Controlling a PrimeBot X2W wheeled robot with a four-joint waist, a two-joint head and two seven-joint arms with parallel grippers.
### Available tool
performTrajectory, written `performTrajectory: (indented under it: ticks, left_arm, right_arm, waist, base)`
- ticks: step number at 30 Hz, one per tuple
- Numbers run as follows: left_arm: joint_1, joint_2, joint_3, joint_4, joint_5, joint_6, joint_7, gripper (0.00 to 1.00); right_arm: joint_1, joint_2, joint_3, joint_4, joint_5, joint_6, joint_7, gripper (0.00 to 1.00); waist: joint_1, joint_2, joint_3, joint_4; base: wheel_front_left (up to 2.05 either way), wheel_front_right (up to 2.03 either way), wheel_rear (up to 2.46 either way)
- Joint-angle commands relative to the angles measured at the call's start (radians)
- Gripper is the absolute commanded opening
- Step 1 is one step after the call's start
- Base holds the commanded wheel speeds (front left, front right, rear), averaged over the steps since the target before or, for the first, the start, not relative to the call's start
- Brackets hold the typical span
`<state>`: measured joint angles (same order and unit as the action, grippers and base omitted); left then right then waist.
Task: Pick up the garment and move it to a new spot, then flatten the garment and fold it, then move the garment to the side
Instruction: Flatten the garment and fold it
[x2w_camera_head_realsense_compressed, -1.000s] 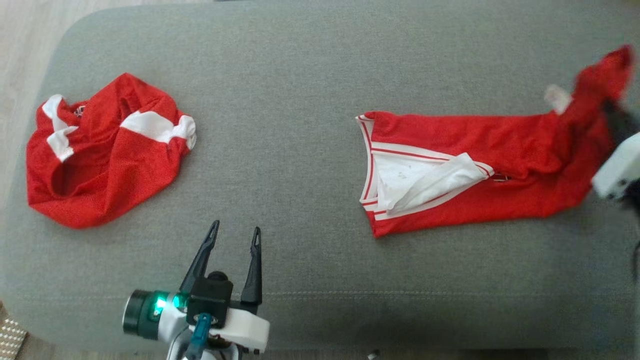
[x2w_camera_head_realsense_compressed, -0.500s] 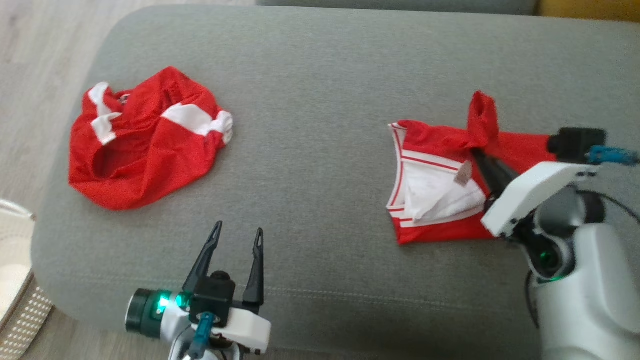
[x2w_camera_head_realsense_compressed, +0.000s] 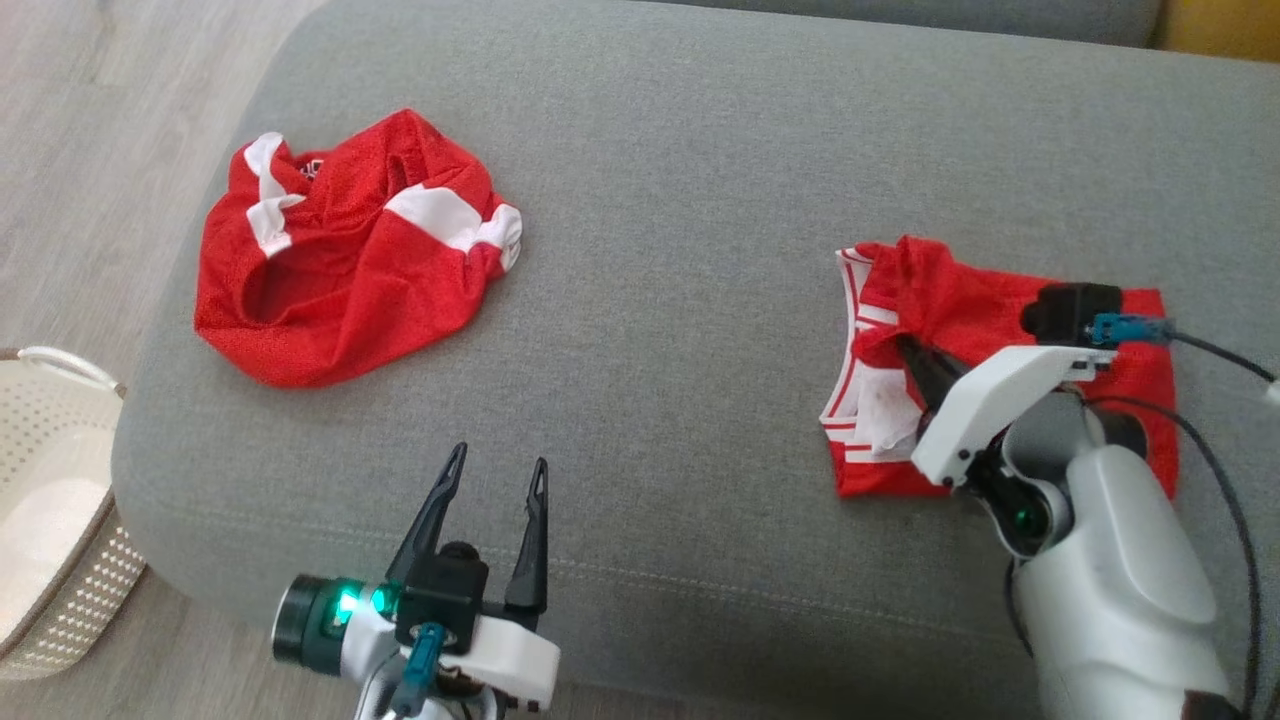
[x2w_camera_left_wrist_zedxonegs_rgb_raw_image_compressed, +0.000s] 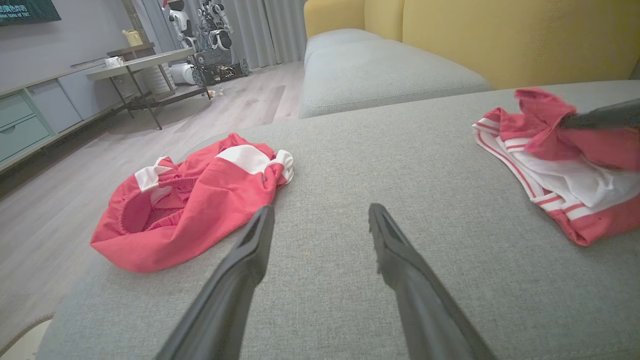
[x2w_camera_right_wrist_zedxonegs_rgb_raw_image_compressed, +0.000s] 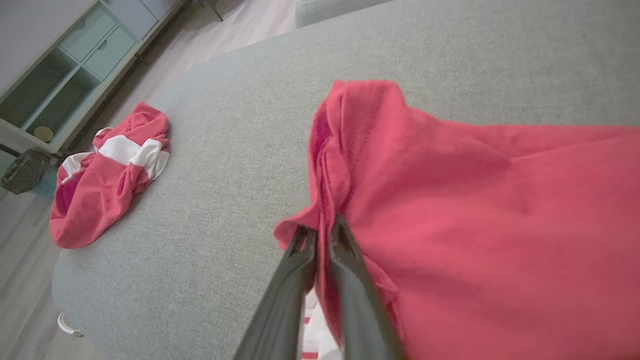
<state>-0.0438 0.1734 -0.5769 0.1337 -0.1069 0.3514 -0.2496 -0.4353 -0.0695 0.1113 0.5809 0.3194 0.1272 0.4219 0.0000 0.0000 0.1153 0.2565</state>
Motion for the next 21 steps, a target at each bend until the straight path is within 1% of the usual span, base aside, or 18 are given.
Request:
performTrajectory:
  ticks: [1,2,5,8,13,17,19,21]
  left_arm:
    - [-0.030,-0.007,0.034,-0.025,0.014,-0.002,-0.012,1.00]
    - [-0.031,-0.009,0.035,-0.023,0.014,-0.003,-0.012,1.00]
    - [-0.027,-0.012,0.041,-0.019,0.014,-0.004,-0.012,1.00]
    - [-0.020,-0.012,0.045,-0.017,0.016,-0.004,-0.012,1.00]
    - [-0.003,-0.007,0.065,-0.030,0.014,0.000,-0.012,1.00]
    - [0.011,-0.009,0.083,-0.062,0.007,-0.001,-0.012,1.00]
    - [0.018,-0.012,0.095,-0.091,0.004,0.000,-0.012,1.00]
    - [0.027,-0.012,0.108,-0.112,0.005,0.002,-0.012,1.00]
  right_arm:
    - [-0.045,0.019,0.041,-0.006,0.016,0.003,-0.019,0.89]
    - [-0.050,0.019,0.050,0.011,0.035,0.003,-0.025,1.00]
    - [-0.063,0.019,0.094,0.037,0.091,0.003,-0.041,1.00]
    - [-0.073,0.019,0.117,0.019,0.133,0.003,-0.078,1.00]
    - [-0.058,0.011,0.075,-0.065,0.095,0.003,-0.192,1.00]
    - [-0.001,-0.067,0.045,-0.144,0.012,0.003,-0.292,1.00]
    - [0.037,-0.103,0.023,-0.169,-0.012,0.003,-0.346,1.00]
    - [0.073,-0.151,0.042,-0.201,-0.045,0.003,-0.428,1.00]
  waist:
    - [0.0000,0.0000,0.001,0.004]
    - [0.0000,0.0000,0.001,0.004]
    - [0.0000,0.0000,-0.001,-0.001]
    - [0.0000,0.0000,-0.007,-0.013]
    - [0.0000,0.0000,-0.032,-0.054]
    - [0.0000,0.0000,-0.048,-0.091]
    - [0.0000,0.0000,-0.053,-0.110]
    - [0.0000,0.0000,-0.058,-0.128]
  base:
    - [0.00,0.00,0.00]
    - [0.00,0.00,0.00]
    - [0.00,0.00,0.00]
    - [0.00,0.00,0.00]
    - [0.00,0.00,0.00]
    - [0.00,0.00,0.00]
    - [0.00,0.00,0.00]
    - [0.00,0.00,0.00]
